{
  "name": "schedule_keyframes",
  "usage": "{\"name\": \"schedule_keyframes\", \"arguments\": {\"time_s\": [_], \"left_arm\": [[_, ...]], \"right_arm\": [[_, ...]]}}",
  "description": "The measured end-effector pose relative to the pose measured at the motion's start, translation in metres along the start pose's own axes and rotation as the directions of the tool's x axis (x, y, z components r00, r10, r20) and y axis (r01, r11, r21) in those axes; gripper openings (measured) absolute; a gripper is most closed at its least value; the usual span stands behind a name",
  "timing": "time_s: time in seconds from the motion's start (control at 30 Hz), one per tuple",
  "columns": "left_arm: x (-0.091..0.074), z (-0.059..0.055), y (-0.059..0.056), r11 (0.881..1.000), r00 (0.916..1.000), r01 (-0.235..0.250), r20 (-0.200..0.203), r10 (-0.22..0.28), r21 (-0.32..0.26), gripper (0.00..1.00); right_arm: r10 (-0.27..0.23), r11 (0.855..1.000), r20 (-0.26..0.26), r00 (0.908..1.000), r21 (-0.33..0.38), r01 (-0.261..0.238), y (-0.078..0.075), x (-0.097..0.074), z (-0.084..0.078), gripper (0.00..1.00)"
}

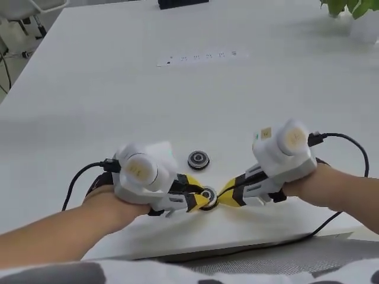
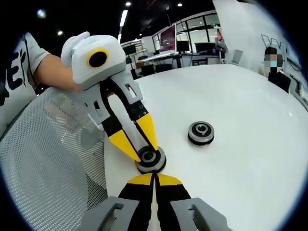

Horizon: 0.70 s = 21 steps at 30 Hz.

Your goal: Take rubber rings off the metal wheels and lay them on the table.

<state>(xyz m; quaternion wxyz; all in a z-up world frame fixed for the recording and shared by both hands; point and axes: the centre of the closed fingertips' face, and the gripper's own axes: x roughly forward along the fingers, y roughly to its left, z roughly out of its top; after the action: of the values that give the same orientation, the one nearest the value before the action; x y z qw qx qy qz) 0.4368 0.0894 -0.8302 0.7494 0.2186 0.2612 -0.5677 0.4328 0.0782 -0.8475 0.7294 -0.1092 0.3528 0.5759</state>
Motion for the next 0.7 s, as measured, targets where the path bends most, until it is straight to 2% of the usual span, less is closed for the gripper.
{"name": "schedule_keyframes", "arguments": {"time_s": [0.2, 0.3, 0.37, 0.6, 0.7], "left_arm": [[0.0000, -0.0004, 0.0002, 1.000, 1.0000, -0.004, -0.001, 0.004, -0.001, 0.07], [-0.0001, -0.0004, 0.0002, 1.000, 1.0000, -0.006, -0.001, 0.006, -0.002, 0.07], [-0.0002, -0.0006, 0.0005, 1.000, 1.0000, -0.009, -0.002, 0.009, -0.005, 0.07], [0.0001, -0.0008, 0.0004, 1.000, 0.9998, -0.017, -0.009, 0.017, -0.011, 0.07], [0.0002, -0.0007, 0.0004, 1.000, 0.9998, -0.018, -0.011, 0.018, -0.010, 0.07]], "right_arm": [[0.000, 1.000, -0.007, 1.0000, 0.025, 0.000, 0.0004, -0.0006, 0.0008, 0.00], [0.003, 0.998, -0.004, 1.0000, 0.068, -0.003, -0.0002, -0.0015, 0.0014, 0.00], [0.007, 0.993, 0.005, 1.0000, 0.122, -0.008, -0.0003, -0.0023, 0.0026, 0.00], [0.006, 0.991, 0.023, 0.9997, 0.131, -0.008, 0.0000, -0.0033, 0.0032, 0.00], [0.007, 0.979, 0.036, 0.9993, 0.203, -0.014, -0.0003, -0.0042, 0.0061, 0.00]]}}
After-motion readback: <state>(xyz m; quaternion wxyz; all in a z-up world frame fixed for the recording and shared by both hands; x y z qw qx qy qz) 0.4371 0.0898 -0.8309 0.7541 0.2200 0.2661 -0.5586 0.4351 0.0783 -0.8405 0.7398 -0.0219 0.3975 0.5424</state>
